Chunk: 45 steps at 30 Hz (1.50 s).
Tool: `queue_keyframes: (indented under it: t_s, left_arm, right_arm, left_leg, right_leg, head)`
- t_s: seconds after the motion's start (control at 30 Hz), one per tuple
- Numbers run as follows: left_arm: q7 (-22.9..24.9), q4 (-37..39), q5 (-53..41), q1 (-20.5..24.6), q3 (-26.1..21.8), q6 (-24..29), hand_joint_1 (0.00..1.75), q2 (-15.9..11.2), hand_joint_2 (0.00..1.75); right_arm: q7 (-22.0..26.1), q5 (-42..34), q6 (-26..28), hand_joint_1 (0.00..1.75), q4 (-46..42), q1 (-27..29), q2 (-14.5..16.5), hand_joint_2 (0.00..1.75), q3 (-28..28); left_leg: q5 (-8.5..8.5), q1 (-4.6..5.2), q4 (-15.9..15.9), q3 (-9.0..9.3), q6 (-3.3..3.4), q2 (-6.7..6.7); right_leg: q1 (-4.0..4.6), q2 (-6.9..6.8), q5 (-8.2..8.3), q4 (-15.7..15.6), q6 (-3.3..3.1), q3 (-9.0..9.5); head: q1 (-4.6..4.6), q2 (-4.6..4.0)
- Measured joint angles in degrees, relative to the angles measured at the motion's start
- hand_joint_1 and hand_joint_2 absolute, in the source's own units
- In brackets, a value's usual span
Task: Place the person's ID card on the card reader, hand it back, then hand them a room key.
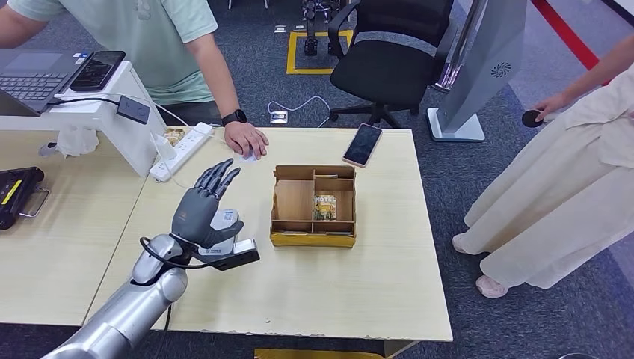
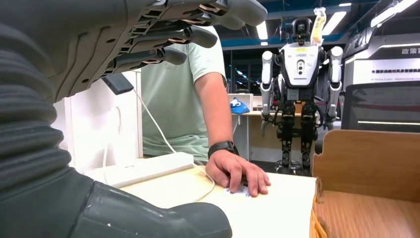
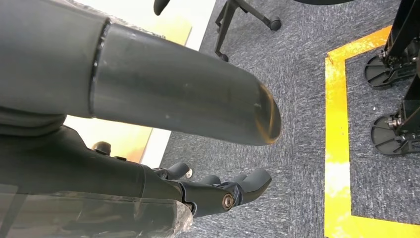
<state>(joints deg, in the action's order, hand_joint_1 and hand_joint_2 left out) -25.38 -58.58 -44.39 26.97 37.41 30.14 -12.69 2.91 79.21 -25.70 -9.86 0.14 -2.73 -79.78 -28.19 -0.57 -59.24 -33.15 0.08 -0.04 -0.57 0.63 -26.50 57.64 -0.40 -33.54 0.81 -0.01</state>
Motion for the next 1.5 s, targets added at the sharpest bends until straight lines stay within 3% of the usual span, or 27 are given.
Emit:
queue_keyframes:
  t_s: [1.5]
  left_arm:
    - [-2.0,0.0,2.7,-3.7,7.2,-2.0,0.00,3.0,1.75]
  right_arm:
    - [-0.3,0.1,0.0,0.00,0.0,0.0,0.0,0.00,-0.9]
  left_leg:
    - [-0.01,0.01,0.0,-0.01,0.01,0.00]
  right_leg:
    - [0.00,-0.01,-0.01,0.0,0.02,0.00]
  head:
    - [0.00,0.01]
